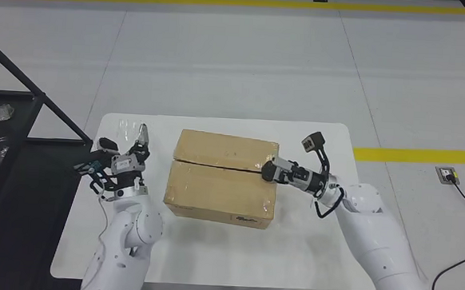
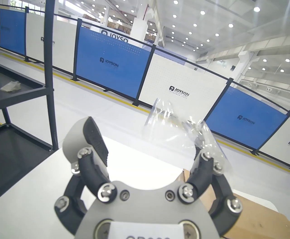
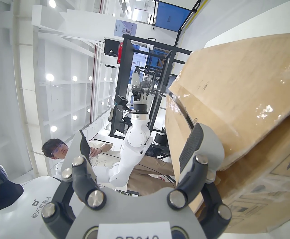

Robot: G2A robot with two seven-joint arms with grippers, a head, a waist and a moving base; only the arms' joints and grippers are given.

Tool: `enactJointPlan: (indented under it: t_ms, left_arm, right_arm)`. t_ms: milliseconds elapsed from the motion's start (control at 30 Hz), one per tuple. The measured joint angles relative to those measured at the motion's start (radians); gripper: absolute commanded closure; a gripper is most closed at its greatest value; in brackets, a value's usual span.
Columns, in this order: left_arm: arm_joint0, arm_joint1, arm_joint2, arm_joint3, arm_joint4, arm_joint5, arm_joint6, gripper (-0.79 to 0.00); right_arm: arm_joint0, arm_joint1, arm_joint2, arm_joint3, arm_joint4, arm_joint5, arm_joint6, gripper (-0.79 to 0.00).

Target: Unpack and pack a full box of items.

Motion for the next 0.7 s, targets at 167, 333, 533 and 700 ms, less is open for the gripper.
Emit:
enactJointPlan:
  t_ms: [167,333,533,700]
  left_arm:
    - [-0.001,-0.007,0.03,-0.019,0.015,0.0,-0.003,-0.785]
    - [-0.012,-0.014,0.069,-0.03,0.05,-0.001,-0.015,-0.785]
    - [-0.026,-0.021,0.111,-0.013,0.108,-0.004,-0.032,-0.785]
    - [-0.036,-0.026,0.128,0.006,0.124,-0.007,-0.034,-0.785]
  right_arm:
    - [-0.012,0.007,0.012,-0.013,0.0,0.002,0.002,-0.785]
    - [-0.027,0.015,0.031,-0.033,0.005,-0.007,0.006,-0.785]
    - [-0.077,0.034,0.081,-0.092,0.032,-0.037,0.019,-0.785]
    - [-0.14,0.055,0.133,-0.172,0.039,-0.045,0.027,-0.785]
